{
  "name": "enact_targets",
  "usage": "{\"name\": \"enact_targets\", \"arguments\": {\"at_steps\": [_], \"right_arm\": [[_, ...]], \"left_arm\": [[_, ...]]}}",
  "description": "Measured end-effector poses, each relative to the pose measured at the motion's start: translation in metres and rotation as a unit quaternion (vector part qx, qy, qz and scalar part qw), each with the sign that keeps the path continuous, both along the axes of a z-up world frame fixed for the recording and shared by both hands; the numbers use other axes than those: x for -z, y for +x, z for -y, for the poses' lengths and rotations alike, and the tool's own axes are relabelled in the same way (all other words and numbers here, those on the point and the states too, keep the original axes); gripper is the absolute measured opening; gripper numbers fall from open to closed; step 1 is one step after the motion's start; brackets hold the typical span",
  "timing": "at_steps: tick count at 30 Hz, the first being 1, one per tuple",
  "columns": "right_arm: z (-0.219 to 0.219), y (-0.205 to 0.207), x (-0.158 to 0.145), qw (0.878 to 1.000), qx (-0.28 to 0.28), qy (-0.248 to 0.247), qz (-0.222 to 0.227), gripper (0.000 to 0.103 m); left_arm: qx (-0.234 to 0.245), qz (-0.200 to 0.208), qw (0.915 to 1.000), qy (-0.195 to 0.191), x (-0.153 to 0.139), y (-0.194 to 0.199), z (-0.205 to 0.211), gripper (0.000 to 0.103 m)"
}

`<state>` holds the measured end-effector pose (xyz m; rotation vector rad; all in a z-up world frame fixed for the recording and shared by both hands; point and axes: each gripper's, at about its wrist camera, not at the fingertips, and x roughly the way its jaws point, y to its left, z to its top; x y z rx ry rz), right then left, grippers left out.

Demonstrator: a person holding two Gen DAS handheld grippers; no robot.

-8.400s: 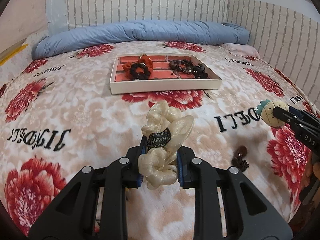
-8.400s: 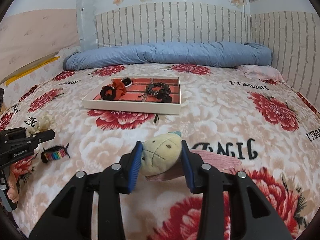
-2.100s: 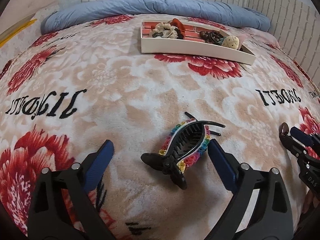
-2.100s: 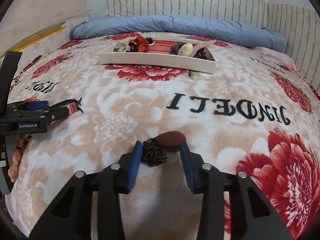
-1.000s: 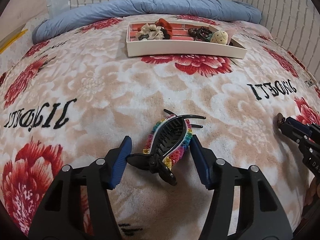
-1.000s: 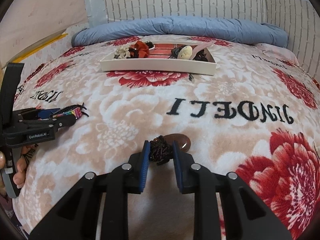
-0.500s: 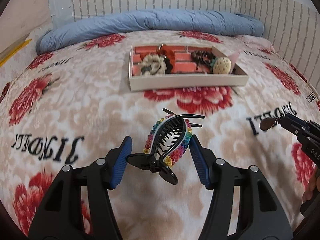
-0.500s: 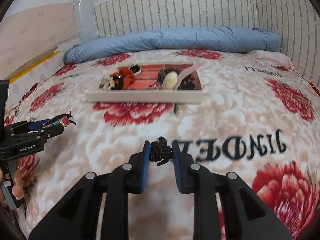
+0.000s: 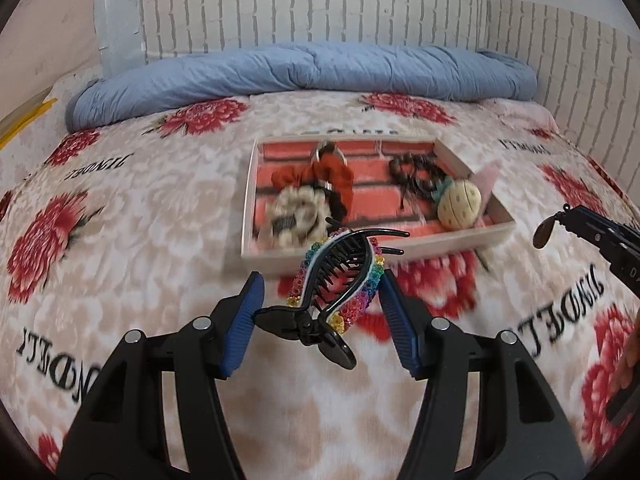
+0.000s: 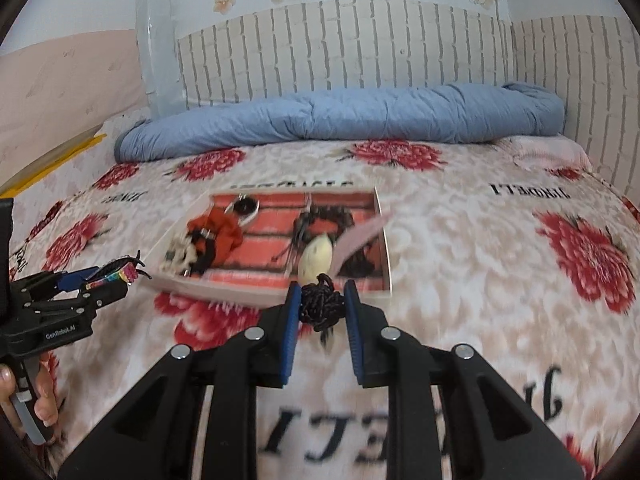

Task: Organize jewelry
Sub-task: 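Carry claw clip in left tool while right tool carries hair tie into tray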

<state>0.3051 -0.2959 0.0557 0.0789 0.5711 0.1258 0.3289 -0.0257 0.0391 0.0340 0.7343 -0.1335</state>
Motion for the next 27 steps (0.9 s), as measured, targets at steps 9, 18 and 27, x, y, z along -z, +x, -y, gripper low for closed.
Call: {"name": "enact_targets", "arguments": {"at_steps": [9, 18, 27], "right_arm": [[-0.010, 0.067, 0.005, 1.000, -0.004, 0.002, 0.007, 0.023], [-0.008, 0.096, 0.031, 1.000, -0.002, 0.006, 0.012, 0.023], [-0.018, 0.116, 0.054, 0.999, -0.008, -0.030, 0.006, 0.023]], "left_arm": [[-0.002, 0.015, 0.9998, -0.015, -0.007, 0.064, 0.012, 0.058], [-0.014, -0.001, 0.9993, -0.035, 0.027, 0.098, 0.006, 0.058], [-0.021, -0.006, 0.9993, -0.029, 0.046, 0.113, -0.001, 0.058]]}}
